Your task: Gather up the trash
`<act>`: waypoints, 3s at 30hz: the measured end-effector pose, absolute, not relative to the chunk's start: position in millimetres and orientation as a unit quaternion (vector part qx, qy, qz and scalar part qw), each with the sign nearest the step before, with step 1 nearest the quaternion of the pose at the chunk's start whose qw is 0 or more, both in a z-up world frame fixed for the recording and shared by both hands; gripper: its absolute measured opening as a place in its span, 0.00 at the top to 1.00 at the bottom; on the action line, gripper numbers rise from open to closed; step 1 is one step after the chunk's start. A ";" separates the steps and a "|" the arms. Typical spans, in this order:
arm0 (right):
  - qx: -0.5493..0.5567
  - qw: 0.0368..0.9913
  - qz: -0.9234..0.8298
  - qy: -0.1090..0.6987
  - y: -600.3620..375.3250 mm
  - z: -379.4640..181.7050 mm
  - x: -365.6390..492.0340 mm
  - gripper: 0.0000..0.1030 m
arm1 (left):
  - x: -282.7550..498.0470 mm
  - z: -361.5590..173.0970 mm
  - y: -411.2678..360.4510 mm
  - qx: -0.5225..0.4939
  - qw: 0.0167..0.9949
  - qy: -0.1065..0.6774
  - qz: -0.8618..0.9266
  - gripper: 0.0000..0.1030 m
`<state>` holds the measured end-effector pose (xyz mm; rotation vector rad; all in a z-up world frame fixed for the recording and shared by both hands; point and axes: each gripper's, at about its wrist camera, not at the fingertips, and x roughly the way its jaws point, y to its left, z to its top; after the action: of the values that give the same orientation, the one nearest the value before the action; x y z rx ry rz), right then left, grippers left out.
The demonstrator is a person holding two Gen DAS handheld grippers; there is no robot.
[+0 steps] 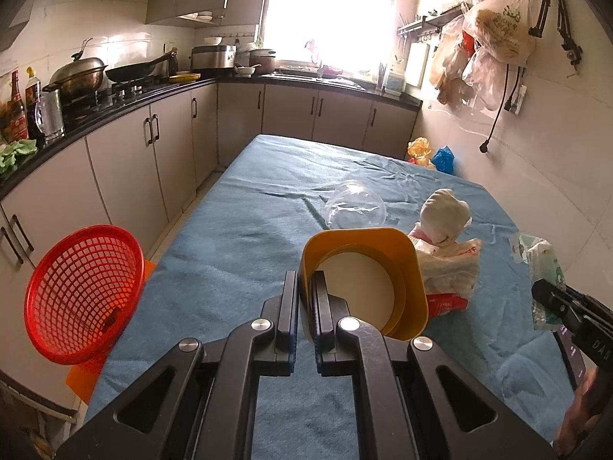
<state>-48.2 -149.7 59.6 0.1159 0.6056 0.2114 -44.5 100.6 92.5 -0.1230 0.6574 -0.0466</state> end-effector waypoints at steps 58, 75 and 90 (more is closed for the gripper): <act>-0.028 0.805 0.410 0.429 199.2 44.8 37.1 0.61 | -81.5 45.6 353.7 -0.164 0.906 0.347 0.179 0.93; -0.018 0.797 0.399 0.452 240.2 22.2 66.8 0.55 | -73.8 37.4 361.4 -0.160 0.903 0.353 0.185 0.92; 0.004 0.812 0.396 0.429 216.1 41.1 61.2 0.49 | -85.6 57.7 344.1 -0.140 0.915 0.326 0.189 0.56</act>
<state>61.2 216.1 41.1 0.0088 0.9150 0.8448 -85.6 344.1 57.7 -0.2887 0.6712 0.3898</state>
